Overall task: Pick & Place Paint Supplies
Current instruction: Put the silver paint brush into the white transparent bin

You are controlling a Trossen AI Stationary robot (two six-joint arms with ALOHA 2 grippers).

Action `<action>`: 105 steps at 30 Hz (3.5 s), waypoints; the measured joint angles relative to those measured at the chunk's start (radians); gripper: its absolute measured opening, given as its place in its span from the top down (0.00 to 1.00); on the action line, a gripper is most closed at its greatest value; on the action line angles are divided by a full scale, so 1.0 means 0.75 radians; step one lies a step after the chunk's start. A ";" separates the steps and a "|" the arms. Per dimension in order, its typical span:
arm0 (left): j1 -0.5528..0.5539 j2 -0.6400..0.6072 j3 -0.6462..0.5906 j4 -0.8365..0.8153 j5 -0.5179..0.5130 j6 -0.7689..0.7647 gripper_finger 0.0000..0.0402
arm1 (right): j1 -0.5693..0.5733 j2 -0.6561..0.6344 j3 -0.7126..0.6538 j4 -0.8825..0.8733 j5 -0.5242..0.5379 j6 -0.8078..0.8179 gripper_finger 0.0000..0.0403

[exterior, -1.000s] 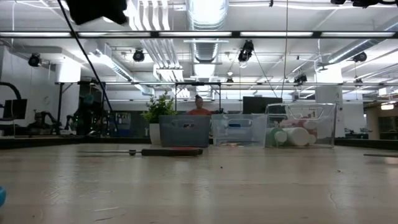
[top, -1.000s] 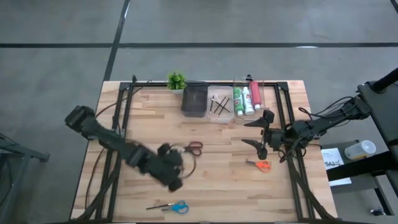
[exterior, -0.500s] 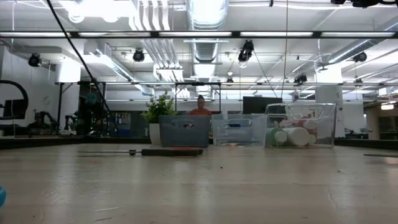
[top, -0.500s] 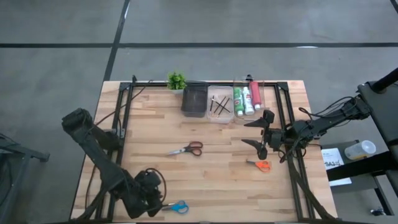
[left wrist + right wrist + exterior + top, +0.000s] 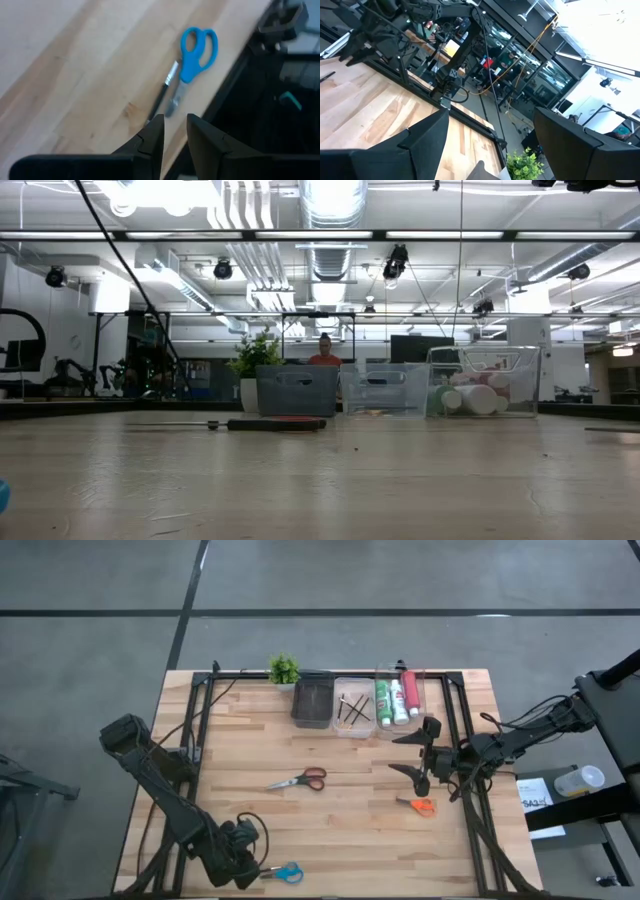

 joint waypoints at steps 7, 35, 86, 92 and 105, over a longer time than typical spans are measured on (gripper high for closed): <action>0.016 0.135 0.099 -0.099 0.207 0.118 0.77 | 0.000 0.000 0.000 0.000 0.000 -0.001 0.29; 0.112 0.229 0.191 -0.246 0.392 0.566 0.77 | 0.000 0.001 0.000 0.000 0.000 -0.006 0.29; 0.060 0.263 0.085 0.128 0.292 0.650 0.77 | 0.000 0.000 0.000 0.000 0.000 0.000 0.29; 0.047 0.263 0.036 0.238 0.237 0.606 0.77 | 0.000 0.000 0.000 0.000 0.000 -0.002 0.29; 0.047 0.262 -0.174 0.474 0.237 0.535 0.77 | 0.000 0.000 0.000 0.000 0.000 -0.003 0.29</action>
